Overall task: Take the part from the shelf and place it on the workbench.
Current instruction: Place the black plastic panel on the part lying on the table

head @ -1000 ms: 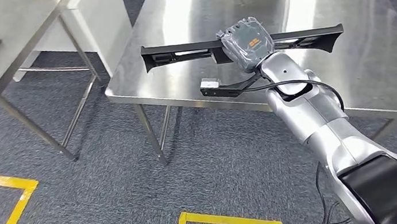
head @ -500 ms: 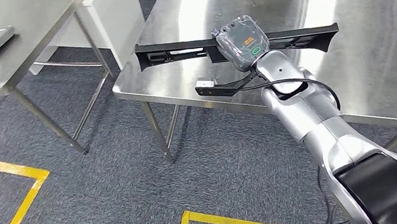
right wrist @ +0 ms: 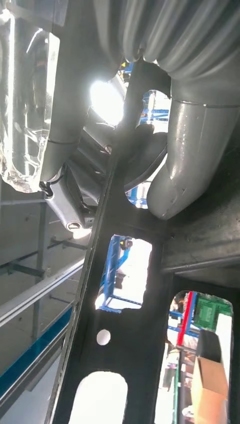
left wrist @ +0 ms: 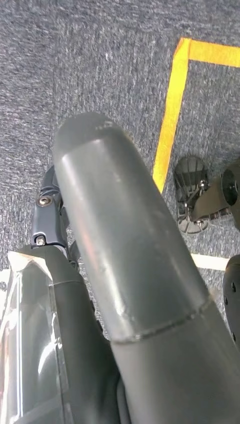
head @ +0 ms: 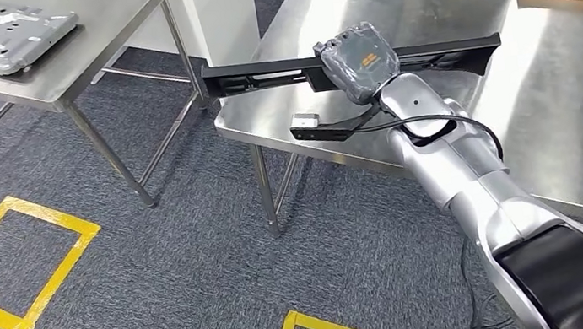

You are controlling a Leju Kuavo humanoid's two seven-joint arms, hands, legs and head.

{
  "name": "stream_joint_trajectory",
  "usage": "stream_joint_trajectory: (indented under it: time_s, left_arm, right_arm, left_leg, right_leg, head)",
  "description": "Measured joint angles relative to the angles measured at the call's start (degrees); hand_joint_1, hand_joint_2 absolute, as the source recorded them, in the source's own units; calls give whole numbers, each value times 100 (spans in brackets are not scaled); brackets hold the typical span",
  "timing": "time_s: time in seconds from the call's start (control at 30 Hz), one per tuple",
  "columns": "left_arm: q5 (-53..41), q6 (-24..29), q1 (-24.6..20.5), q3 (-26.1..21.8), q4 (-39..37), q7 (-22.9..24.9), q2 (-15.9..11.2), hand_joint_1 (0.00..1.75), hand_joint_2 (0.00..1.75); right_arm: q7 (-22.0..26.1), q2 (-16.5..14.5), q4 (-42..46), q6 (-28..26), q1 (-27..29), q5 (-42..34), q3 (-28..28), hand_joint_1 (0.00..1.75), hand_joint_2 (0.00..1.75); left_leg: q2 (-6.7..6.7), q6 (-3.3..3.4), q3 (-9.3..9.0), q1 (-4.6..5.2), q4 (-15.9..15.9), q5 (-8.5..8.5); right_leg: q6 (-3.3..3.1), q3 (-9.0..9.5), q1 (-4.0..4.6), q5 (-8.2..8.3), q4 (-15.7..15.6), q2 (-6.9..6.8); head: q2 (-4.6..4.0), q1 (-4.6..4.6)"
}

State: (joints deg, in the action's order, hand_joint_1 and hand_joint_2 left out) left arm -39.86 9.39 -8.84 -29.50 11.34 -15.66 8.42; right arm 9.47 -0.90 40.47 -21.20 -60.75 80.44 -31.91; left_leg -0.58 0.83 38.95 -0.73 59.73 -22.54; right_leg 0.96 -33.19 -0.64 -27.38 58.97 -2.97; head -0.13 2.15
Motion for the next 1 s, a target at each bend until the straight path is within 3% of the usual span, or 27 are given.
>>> stream_joint_trajectory:
  time_s: [0.03,0.07,0.1,0.13,0.17,0.2,0.23,0.3,0.37,0.4,0.43,0.5,0.53,0.67,0.7,0.77,0.83,0.87,0.9,0.93,1.0]
  left_arm:
    - [-6,-2,-5,-5,0,13,-2,0,0]
    - [-12,-11,2,-11,0,8,-1,0,0]
    - [-22,-20,11,-21,0,-3,0,0,0]
    - [-36,-37,19,-31,1,-19,-1,0,0]
    - [-49,-40,32,-40,1,-27,-2,0,0]
    - [-64,-39,35,-49,2,-28,-2,0,0]
    - [-78,-39,36,-51,2,-28,-2,0,0]
    - [-96,-40,37,-52,1,-28,0,0,0]
    - [-102,-41,38,-53,0,-28,0,0,0]
    - [-104,-41,39,-54,0,-28,-1,0,0]
    - [-107,-41,39,-54,0,-28,-3,0,0]
    - [-116,-43,36,-54,0,-26,-11,0,0]
    - [-121,-45,30,-54,1,-25,-16,0,0]
    - [-129,-65,12,-55,1,-17,-16,0,0]
    - [-129,-68,16,-55,2,-18,-11,0,0]
    - [-129,-77,9,-57,2,-24,-4,0,0]
    - [-129,-100,-7,-58,2,-73,1,0,0]
    - [-130,-112,-5,-58,2,-124,6,0,0]
    - [-134,-120,6,-58,2,-197,12,0,0]
    - [-139,-118,16,-58,2,-272,17,0,0]
    - [-152,-92,29,-58,2,-379,25,0,0]
  right_arm:
    - [1,-8,-9,-5,-15,13,-5,175,175]
    - [2,-2,-28,-3,-23,22,-14,175,175]
    - [-7,12,-50,4,-49,43,-25,175,175]
    - [-31,35,-72,8,-73,70,-35,175,175]
    - [-65,52,-86,7,-97,102,-46,175,175]
    - [-107,61,-91,0,-127,139,-52,175,175]
    - [-141,63,-92,-13,-141,168,-56,175,175]
    - [-175,66,-100,-30,-151,197,-66,175,175]
    - [-189,72,-113,-36,-144,219,-81,175,175]
    - [-201,74,-118,-36,-142,228,-89,175,175]
    - [-214,76,-121,-36,-146,241,-94,175,175]
    - [-250,80,-122,-38,-166,274,-101,175,175]
    - [-267,84,-125,-44,-179,295,-104,175,175]
    - [-346,123,-129,-69,-182,362,-122,175,175]
    - [-359,135,-130,-74,-176,374,-126,175,175]
    - [-381,166,-137,-79,-164,400,-137,175,175]
    - [-421,204,-154,-80,-121,430,-149,175,175]
    - [-448,223,-160,-80,-86,435,-150,175,175]
    - [-478,240,-165,-80,-54,423,-145,175,175]
    - [-503,251,-167,-80,-32,396,-136,175,175]
    - [-528,272,-172,-79,-15,333,-110,175,175]
  left_leg:
    - [19,89,-110,18,-169,6]
    - [88,154,-162,21,-209,-8]
    - [168,161,-225,18,-227,-64]
    - [227,119,-250,9,-189,-144]
    - [246,42,-255,4,-114,-219]
    - [228,-35,-208,-3,34,-311]
    - [189,-66,-83,-12,280,-396]
    - [138,-109,359,-21,1030,-612]
    - [125,-116,766,-26,1514,-617]
    - [120,-102,820,-25,1430,-443]
    - [113,-76,754,-23,1122,-169]
    - [84,-2,448,14,368,290]
    - [67,46,303,46,96,355]
    - [71,215,26,132,-224,169]
    - [84,255,-58,131,-281,146]
    - [109,319,-205,122,-348,93]
    - [143,347,-293,124,-356,8]
    - [166,344,-345,123,-352,-46]
    - [190,333,-408,122,-342,-108]
    - [208,314,-477,119,-324,-178]
    - [229,257,-610,113,-261,-335]
  right_leg:
    - [33,-208,12,-165,399,65]
    - [86,-410,0,-230,707,142]
    - [100,-467,-7,-189,705,227]
    - [77,-492,-27,-113,652,281]
    - [58,-307,-45,72,241,291]
    - [-16,-118,-56,160,-80,296]
    - [-65,-59,-68,131,-87,296]
    - [-129,56,-55,38,-87,294]
    - [-138,187,-42,-75,-87,296]
    - [-132,268,-39,-139,-87,297]
    - [-123,358,-38,-210,-88,298]
    - [-85,517,-26,-355,-111,295]
    - [-55,568,-13,-409,-139,294]
    - [119,670,4,-385,-137,275]
    - [150,584,5,-349,36,281]
    - [142,163,-5,-363,643,295]
    - [114,-394,-9,-575,1212,301]
    - [111,-606,-15,-686,1307,303]
    - [140,-725,-23,-710,1229,303]
    - [206,-742,-38,-574,968,302]
    - [355,-630,-66,25,276,289]
  head:
    - [0,-15]
    - [0,-27]
    - [0,-37]
    - [0,-43]
    - [0,-41]
    - [0,-28]
    - [0,-20]
    - [0,-6]
    - [0,-7]
    - [0,-7]
    - [0,-8]
    - [0,-14]
    - [0,-14]
    - [0,-25]
    - [0,-28]
    - [0,-32]
    - [0,-34]
    - [0,-34]
    - [0,-37]
    - [0,-37]
    - [0,-39]
